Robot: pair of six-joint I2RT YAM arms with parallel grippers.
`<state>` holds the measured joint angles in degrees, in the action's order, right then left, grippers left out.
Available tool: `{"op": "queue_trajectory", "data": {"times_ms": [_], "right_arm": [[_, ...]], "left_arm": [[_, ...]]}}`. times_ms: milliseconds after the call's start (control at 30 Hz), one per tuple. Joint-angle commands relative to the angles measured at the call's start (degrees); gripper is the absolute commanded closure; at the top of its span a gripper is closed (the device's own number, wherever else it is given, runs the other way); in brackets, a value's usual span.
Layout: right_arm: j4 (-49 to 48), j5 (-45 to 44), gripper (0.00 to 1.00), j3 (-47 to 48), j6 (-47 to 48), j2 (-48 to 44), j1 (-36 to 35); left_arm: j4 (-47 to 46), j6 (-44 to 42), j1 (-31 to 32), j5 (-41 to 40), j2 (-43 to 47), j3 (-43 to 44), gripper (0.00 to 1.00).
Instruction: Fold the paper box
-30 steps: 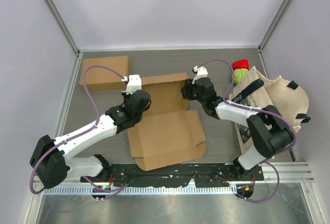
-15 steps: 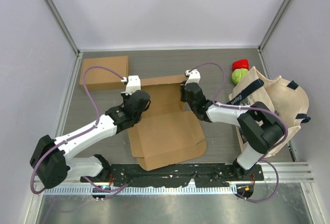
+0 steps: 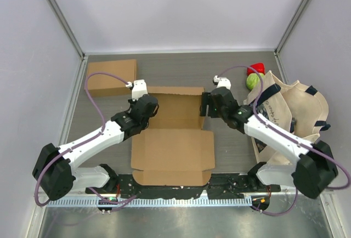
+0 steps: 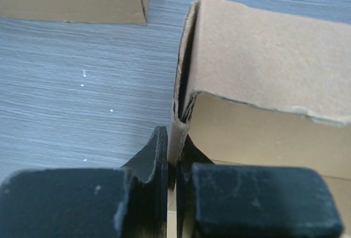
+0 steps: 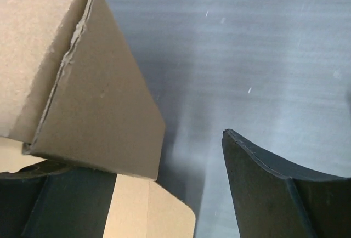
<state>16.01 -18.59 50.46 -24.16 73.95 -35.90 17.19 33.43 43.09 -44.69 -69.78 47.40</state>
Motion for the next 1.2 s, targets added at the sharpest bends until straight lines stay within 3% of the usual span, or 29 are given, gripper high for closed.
{"op": "queue_trajectory", "data": {"times_ms": [0,167,267,433,567,733,867,900,933,967,1000,1033,1067,1167], "right_arm": [[14.66,8.90,0.23,-3.43,-6.78,-8.98,1.27],[11.42,22.06,0.20,-8.08,-5.72,-14.00,3.11],[2.47,30.08,0.19,-11.42,-3.44,-16.90,3.12],[5.52,28.07,0.20,-12.21,-5.45,-9.98,9.69],[-2.54,35.53,0.21,-17.93,-6.34,-7.51,16.55],[-20.21,53.63,0.29,-24.51,-9.31,-4.25,16.92],[-24.35,54.97,0.37,-26.29,-11.95,-2.77,17.00],[-26.45,54.89,0.50,-26.55,-12.92,-2.15,17.00],[-27.34,54.98,0.61,-26.38,-14.15,-1.45,17.00],[-28.13,55.06,0.72,-25.94,-15.46,-0.05,17.00],[-27.53,54.63,0.92,-25.24,-19.04,0.66,17.09],[-26.65,54.45,0.97,-23.58,-21.25,1.01,17.79],[-25.77,53.93,0.99,-22.87,-23.54,1.19,18.32],[-21.38,55.84,0.99,-20.23,-30.41,1.72,21.39]], "left_arm": [[1.18,3.48,-3.62,0.82,0.79,1.21,1.00],[1.09,3.75,-4.94,2.84,1.13,0.59,1.00],[-0.22,2.70,-5.12,3.20,1.84,-0.28,1.00],[0.47,2.69,-6.00,3.38,2.37,0.15,1.00],[0.48,2.78,-7.32,4.43,2.98,-0.11,1.00],[-0.05,3.13,-8.28,6.45,2.72,-0.11,1.00],[0.04,4.79,-8.99,8.82,1.75,0.41,0.99],[0.04,5.24,-9.16,9.70,1.58,0.42,0.98],[-0.05,5.50,-9.86,10.40,1.49,0.42,0.94],[0.21,6.11,-10.13,11.63,1.66,0.50,0.80],[0.47,6.29,-10.39,12.16,1.92,0.50,0.70],[1.08,6.30,-10.92,12.95,2.36,0.68,0.59],[2.31,6.21,-11.10,14.26,2.98,0.77,0.41],[5.21,5.42,-11.45,16.73,7.71,1.29,0.26]]}}
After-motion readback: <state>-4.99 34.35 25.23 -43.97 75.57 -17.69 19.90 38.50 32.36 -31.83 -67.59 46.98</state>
